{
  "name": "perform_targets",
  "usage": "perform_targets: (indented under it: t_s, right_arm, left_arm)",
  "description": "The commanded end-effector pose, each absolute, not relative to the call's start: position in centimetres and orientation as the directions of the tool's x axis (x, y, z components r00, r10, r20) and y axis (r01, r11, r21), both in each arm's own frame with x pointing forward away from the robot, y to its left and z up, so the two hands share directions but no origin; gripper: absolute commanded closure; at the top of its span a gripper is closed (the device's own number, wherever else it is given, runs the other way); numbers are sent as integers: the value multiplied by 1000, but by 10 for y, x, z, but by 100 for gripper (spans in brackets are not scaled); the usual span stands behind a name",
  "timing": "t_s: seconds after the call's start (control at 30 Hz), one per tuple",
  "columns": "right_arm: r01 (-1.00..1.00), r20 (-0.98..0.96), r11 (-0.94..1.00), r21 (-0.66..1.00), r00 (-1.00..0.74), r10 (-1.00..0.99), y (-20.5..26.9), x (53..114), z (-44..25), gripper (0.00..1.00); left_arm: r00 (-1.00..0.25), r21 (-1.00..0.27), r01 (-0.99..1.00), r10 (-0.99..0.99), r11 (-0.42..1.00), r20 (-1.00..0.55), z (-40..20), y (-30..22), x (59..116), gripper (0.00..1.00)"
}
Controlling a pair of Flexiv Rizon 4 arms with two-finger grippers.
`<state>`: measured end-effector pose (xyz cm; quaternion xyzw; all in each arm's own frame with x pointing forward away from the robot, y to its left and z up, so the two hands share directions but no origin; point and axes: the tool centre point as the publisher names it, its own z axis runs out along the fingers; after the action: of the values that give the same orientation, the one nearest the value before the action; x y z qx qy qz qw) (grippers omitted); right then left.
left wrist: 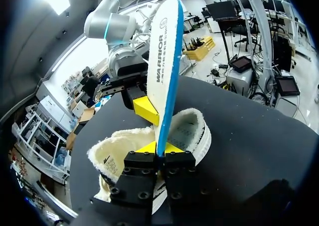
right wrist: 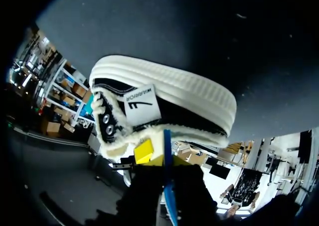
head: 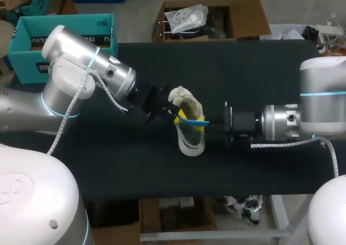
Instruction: Open the shoe tongue, take the insole out of the shoe, put the insole back into the shoe, and pack the shoe into the shoebox
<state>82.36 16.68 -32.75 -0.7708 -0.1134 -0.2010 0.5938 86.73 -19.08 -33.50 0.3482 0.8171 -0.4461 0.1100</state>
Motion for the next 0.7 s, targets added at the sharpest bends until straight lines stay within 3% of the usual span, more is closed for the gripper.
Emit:
perform_targets:
  t_s: [0.03, 0.37, 0.7]
  right_arm:
    - [414, 443, -263, -872, 894, -62, 166, 827, -332, 100]
    - [414, 443, -263, -872, 894, -62, 166, 827, -332, 100]
    - [487, 542, -384, -784, 839, -42, 178, 826, -326, 100]
  left_arm:
    - [-734, -654, 666, 469, 357, -492, -334, -191, 866, 100]
    - [-704, -622, 701, 479, 350, -524, -335, -189, 863, 100]
    - [-680, -583, 730, 453, 356, -576, -343, -185, 865, 100]
